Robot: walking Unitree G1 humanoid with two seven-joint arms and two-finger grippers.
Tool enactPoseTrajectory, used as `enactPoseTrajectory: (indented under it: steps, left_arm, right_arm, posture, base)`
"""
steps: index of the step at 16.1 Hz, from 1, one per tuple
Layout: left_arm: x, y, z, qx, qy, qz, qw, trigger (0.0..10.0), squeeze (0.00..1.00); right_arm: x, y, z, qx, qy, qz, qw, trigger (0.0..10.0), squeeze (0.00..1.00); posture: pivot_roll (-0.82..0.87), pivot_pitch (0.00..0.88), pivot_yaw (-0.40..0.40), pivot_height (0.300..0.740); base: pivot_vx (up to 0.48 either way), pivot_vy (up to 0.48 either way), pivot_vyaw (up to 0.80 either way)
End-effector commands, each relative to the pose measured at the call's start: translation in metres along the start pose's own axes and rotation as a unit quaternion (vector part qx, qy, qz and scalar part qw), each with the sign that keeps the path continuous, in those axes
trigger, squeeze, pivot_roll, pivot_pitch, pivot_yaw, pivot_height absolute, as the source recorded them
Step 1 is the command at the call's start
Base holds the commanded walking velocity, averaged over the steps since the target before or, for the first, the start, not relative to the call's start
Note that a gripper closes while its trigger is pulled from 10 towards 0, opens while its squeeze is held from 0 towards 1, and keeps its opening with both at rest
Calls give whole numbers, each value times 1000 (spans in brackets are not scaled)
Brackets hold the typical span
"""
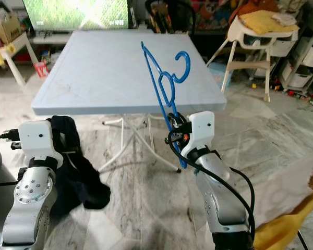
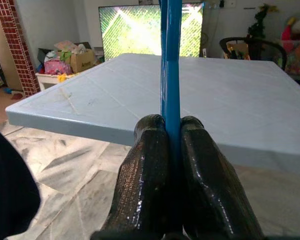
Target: Hang hanger
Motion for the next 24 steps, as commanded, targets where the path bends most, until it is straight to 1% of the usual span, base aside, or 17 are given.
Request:
enactPoseTrajectory:
  steps: [1,3,4,5,7,9,10,13,15,17,18,19,20,21,22,24]
  left_arm:
    - [0,12,0,1,0,-25,1000,10000,0]
    - [1,12,0,1,0,-24,1000,10000,0]
    - [1,10,0,4,1,-21,1000,10000,0]
    - [0,9,0,10,4,-18,1000,10000,0]
    - [-2,14,3,10,7,-26,1000,10000,0]
    - [-3,29,0,11,-4,-54,998,10000,0]
    - [-3,33,-3,18,-9,-58,998,10000,0]
    - [-2,27,0,27,-1,-46,999,10000,0]
    - [-2,27,1,30,0,-45,999,10000,0]
    - [-3,30,0,31,-2,-47,998,10000,0]
    - [-4,35,0,35,-2,-51,998,10000,0]
    - [-6,46,-2,40,-5,-64,997,10000,0]
    - [-7,51,-2,41,-6,-72,997,10000,0]
    - [-11,72,-3,51,-9,-99,994,10000,0]
    - [-13,77,-1,52,-8,-106,993,10000,0]
    - [-14,77,2,48,-6,-106,993,10000,0]
  right_arm:
    - [1,4,-4,4,-5,-8,1000,10000,0]
    - [2,4,-3,2,-1,-9,1000,10000,0]
    - [1,3,-3,10,0,-6,1000,10000,0]
    - [1,3,-1,4,5,-8,1000,10000,0]
    - [0,4,-1,3,6,-10,1000,10000,0]
    - [0,5,-1,2,10,-10,1000,10000,0]
    - [1,5,-1,2,12,-10,1000,10000,0]
    - [1,7,-2,2,16,-11,1000,10000,0]
    - [1,9,1,0,25,-14,1000,10000,0]
    - [4,11,14,3,62,-22,998,10000,0]
    - [5,12,19,7,71,-25,997,10000,0]
    - [5,12,20,5,74,-25,997,10000,0]
    - [5,12,20,4,74,-25,997,10000,0]
    - [5,11,20,3,75,-23,997,10000,0]
    - [6,10,21,4,76,-23,997,10000,0]
    - [6,10,21,4,76,-23,997,10000,0]
  posture:
    - [25,41,-25,740]
    - [25,41,-25,740]
    - [25,40,-29,740]
    - [26,37,-33,740]
    - [26,35,-34,740]
    - [28,33,-37,740]
    - [29,34,-37,740]
    - [24,34,-39,740]
    - [24,37,-38,740]
    - [24,37,-37,740]
    - [20,37,-36,740]
    - [21,38,-36,740]
    - [21,38,-36,740]
    - [21,38,-36,740]
    - [25,39,-37,740]
    - [25,41,-35,740]
  base:
    - [0,0,0]
    - [0,0,463]
    - [0,0,644]
    - [0,0,600]
    - [0,0,522]
    - [0,0,0]
    - [0,0,0]
    - [0,0,0]
    - [257,0,0]
    - [279,0,0]
    - [292,0,0]
    - [292,0,0]
    - [292,0,0]
    - [307,0,0]
    - [322,0,0]
    - [480,0,0]
Point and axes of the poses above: a point about 5 cm out from each wrist's last joint towards the gripper, its own x axis pointing back from the gripper into the wrist, its own y axis along the axis of the wrist's last joint, z = x × y, the point moved 4 cm from there along -x, pointing out of the wrist towards the gripper, and after that the axes turned 4 degrees about -x, right-handed, at the moved point
